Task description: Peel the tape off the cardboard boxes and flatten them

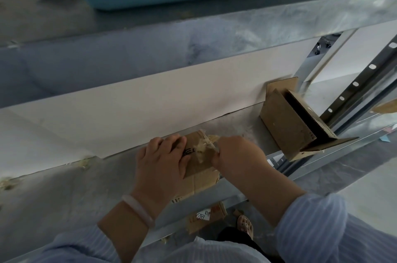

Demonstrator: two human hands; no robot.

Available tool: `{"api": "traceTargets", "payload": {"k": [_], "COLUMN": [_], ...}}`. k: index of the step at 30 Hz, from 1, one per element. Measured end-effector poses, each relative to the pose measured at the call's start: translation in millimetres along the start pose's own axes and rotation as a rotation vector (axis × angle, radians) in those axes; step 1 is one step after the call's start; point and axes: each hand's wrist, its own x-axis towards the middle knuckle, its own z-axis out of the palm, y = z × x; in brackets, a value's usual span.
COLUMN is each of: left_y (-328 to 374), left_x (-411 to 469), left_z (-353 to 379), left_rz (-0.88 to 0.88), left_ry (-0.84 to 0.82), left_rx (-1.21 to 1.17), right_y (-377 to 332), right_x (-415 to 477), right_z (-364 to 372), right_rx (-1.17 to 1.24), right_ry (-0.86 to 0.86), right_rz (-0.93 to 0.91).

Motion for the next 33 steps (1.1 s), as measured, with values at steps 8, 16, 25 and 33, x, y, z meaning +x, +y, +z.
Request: {"api": "traceTargets", "payload": {"k": [8, 16, 25, 33], "left_y": [1.5, 2.1, 2.5, 3.3], "left_x": [2.2, 4.8, 4.4, 4.6], "left_z": [-1.0, -1.0, 0.2, -0.2], "left_rz": [-0.021, -0.028, -0.024, -0.005], "left_ry": [-0.026, -0.042, -0.039, -0.003], "left_rx": [0.006, -0.012, 0.021, 0.028], "right_y": [4.3, 41.9, 43.6, 47.2], "right_x": [6.7, -8.4, -20.4, -17.0], "right_z": [4.4, 23.9, 72.5, 74.4], "right_rx": [0.071, 0.917, 0.757, 0.462], "right_ry": [-0.07, -0.077, 0.177, 0.26], "right_rz": [0.031, 0.238, 0.156, -0.027]}}
